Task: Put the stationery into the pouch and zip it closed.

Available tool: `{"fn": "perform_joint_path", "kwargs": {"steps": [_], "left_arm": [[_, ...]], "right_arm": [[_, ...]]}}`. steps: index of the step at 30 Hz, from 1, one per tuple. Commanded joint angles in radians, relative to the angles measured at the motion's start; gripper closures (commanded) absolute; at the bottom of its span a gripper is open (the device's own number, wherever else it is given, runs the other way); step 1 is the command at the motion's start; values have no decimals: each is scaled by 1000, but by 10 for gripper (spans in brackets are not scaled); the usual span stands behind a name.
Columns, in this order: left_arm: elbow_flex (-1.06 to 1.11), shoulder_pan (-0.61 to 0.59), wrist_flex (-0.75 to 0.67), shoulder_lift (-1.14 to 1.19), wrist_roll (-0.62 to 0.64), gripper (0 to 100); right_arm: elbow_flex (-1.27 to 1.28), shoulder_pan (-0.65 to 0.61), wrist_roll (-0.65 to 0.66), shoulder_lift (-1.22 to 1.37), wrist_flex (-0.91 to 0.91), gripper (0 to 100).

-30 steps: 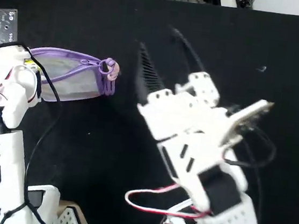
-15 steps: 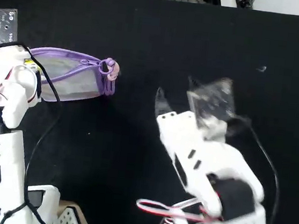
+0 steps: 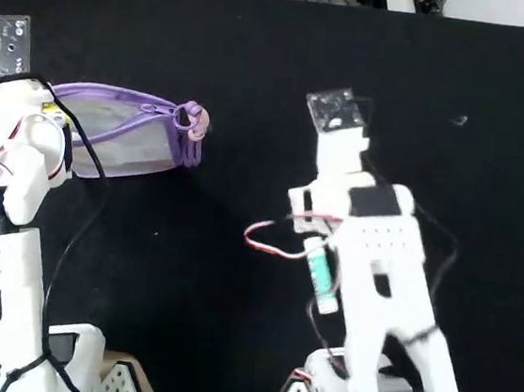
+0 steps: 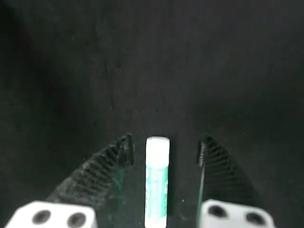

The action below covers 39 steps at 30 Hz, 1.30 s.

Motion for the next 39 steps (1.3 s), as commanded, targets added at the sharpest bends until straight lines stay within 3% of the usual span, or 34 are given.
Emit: {"fn": "perform_joint_path", "kwargs": {"steps": [1, 12, 21, 24, 28, 31, 34, 39], "left_arm": [[70, 28, 3, 29, 6, 971], [70, 33, 3, 29, 6, 971], [71, 30, 3, 29, 6, 971], [71, 33, 3, 29, 6, 971], [71, 35, 3, 29, 6, 971], [71, 35, 3, 29, 6, 971], [71, 35, 3, 29, 6, 971], [71, 35, 3, 29, 6, 971]], "right_arm": [[-4, 14, 18, 114, -9, 789], [85, 14, 195, 257, -28, 790], [125, 18, 213, 386, -203, 790], [91, 20, 213, 430, -181, 814], [44, 20, 213, 473, -153, 992], [36, 20, 213, 479, -152, 954], [1, 17, 213, 479, -110, 982], [-268, 15, 206, 479, 133, 988]]}}
